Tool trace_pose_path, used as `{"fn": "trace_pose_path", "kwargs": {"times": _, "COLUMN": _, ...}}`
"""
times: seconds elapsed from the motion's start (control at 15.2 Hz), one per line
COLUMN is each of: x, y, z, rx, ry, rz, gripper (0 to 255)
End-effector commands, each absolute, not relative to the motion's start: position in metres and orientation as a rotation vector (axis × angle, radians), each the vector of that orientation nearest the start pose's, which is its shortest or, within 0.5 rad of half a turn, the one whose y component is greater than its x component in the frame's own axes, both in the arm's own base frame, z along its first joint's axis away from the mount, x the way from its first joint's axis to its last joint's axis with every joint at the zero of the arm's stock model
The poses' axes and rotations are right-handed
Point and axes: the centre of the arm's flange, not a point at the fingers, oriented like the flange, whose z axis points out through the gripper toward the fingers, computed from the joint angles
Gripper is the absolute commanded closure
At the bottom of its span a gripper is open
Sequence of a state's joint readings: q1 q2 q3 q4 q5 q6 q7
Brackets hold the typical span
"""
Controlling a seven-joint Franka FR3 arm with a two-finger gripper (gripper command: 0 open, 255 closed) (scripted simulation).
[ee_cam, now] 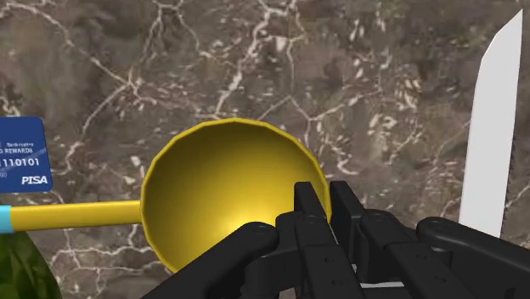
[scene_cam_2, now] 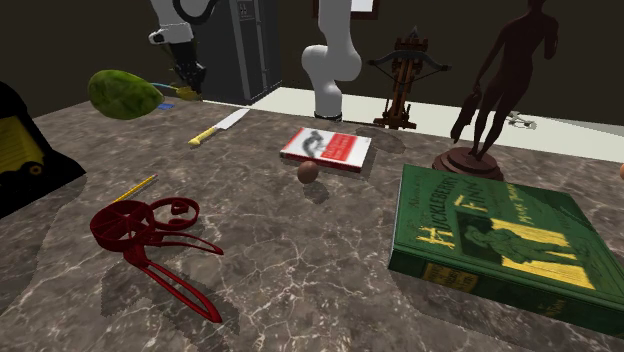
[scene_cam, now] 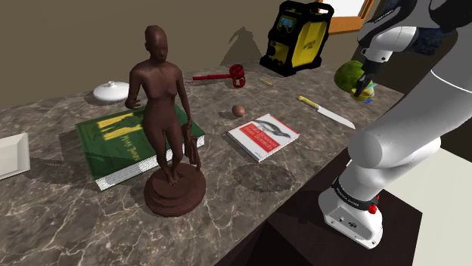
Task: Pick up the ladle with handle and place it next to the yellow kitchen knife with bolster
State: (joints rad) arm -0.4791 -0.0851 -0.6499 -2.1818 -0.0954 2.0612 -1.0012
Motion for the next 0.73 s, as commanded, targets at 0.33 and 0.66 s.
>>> {"fn": "trace_pose_path", "kwargs": {"times": 0.33, "x": 0.212, "y": -0.469, "z": 0.384, "rx": -3.108, "ry": 0.120, "rz": 0.082, "gripper": 255}}
{"fn": "trace_pose_path", "kwargs": {"times": 0.66, "x": 0.212, "y": -0.469, "z": 0.384, "rx": -3.108, "ry": 0.120, "rz": 0.082, "gripper": 255}}
